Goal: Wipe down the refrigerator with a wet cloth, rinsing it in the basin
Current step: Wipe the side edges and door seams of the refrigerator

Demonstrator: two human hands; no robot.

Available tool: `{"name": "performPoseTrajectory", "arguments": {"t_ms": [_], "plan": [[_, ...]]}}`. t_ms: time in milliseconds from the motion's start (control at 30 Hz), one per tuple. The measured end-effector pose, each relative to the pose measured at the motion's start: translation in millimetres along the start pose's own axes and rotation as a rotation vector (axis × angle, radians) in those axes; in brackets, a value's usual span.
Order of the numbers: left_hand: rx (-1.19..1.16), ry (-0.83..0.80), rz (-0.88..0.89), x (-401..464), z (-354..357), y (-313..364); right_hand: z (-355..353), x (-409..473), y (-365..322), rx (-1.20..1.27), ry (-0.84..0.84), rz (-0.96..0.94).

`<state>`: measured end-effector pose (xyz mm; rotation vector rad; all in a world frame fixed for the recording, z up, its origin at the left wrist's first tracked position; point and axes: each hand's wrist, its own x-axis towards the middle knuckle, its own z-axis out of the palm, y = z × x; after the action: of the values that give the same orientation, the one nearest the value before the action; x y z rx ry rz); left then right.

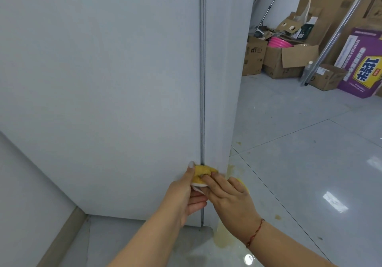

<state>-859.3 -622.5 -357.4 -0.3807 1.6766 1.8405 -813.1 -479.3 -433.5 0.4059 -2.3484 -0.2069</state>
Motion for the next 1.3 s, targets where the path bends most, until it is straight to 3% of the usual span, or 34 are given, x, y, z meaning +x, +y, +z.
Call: {"name": "performPoseTrajectory", "arguments": {"t_ms": [100, 200, 300, 367, 433, 533, 633, 733, 900, 1033, 1100, 1300], "plan": [[0.026, -0.010, -0.129, 12.1, -0.1, -24.5, 18.8, -19.3, -12.4, 0.166, -0.156, 0.022], [-0.052, -0.006, -0.290, 26.1, -3.5, -53.7, 28.2, -45.3, -23.1, 0.621, -0.310, 0.201], [-0.181, 0.048, -0.374, 39.0, -12.9, -80.6, 17.4, -67.3, -32.1, 1.039, -0.276, 0.751], [-0.283, 0.062, -0.408, 48.0, -18.1, -99.2, 21.1, -79.9, -41.8, 1.095, -0.209, 1.213], [-0.346, 0.062, -0.429, 55.2, -19.0, -115.5, 26.3, -82.5, -52.4, 1.149, -0.296, 1.600], [-0.354, 0.088, -0.442, 64.9, -18.7, -137.5, 36.9, -85.9, -70.5, 1.643, -0.489, 2.034], [-0.362, 0.146, -0.455, 80.3, -25.0, -157.7, 54.4, -93.6, -85.1, 1.946, -0.498, 2.164], [-0.376, 0.171, -0.454, 95.2, -33.0, -172.7, 68.6, -94.9, -93.7, 2.090, -0.334, 2.237], [-0.399, 0.182, -0.453, 120.8, -32.0, -187.0, 92.8, -102.5, -92.6, 1.938, -0.250, 2.465], [-0.380, 0.210, -0.468, 140.7, -23.0, -193.0, 109.7, -106.2, -82.1, 1.972, -0.263, 2.628], [-0.357, 0.234, -0.464, 149.4, -19.3, -197.1, 116.2, -104.7, -78.0, 2.058, -0.270, 2.631], [-0.387, 0.271, -0.380, 169.5, -13.5, -191.8, 131.6, -98.0, -70.7, 2.111, 0.019, 2.587]]}}
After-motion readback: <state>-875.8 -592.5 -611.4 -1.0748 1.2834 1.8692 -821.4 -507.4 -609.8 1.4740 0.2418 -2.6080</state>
